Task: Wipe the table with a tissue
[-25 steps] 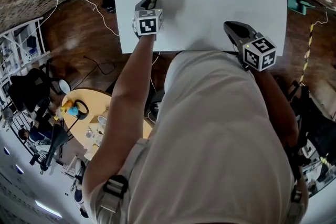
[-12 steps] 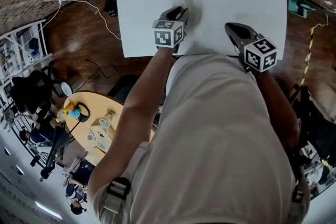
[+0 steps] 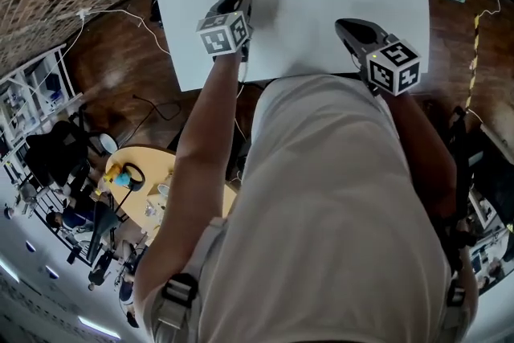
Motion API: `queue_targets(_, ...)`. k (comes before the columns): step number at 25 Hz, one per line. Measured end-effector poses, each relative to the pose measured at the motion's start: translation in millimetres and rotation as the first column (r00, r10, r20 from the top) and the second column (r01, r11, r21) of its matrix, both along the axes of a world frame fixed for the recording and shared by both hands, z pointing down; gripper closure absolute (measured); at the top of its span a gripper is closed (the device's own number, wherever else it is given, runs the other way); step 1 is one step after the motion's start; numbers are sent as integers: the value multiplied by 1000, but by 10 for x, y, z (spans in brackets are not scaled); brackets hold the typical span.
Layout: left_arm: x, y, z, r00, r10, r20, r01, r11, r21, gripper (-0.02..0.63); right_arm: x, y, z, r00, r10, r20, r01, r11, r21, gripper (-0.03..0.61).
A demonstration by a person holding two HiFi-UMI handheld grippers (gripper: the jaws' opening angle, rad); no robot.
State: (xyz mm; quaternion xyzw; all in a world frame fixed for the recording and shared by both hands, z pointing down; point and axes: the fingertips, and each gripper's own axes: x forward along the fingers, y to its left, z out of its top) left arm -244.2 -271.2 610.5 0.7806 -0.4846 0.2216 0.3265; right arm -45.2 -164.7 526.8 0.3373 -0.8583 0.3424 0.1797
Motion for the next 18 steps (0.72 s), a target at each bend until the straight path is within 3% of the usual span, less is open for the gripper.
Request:
queue_targets(6,-102,-428,-55,997,-40,70,38,999,32,500,183,71,7,999,47,14,-47,999,-15,571)
queue_targets(14,-26,-637,110,996,28,80,-28,1000,7,499,464,191,-2,994,108,13,-107,994,-33,571)
queue_targets(18,-38,-663,110,978,11,209,-4,999,-37,499,584,197,14,993,117,10,-117,992,-39,571)
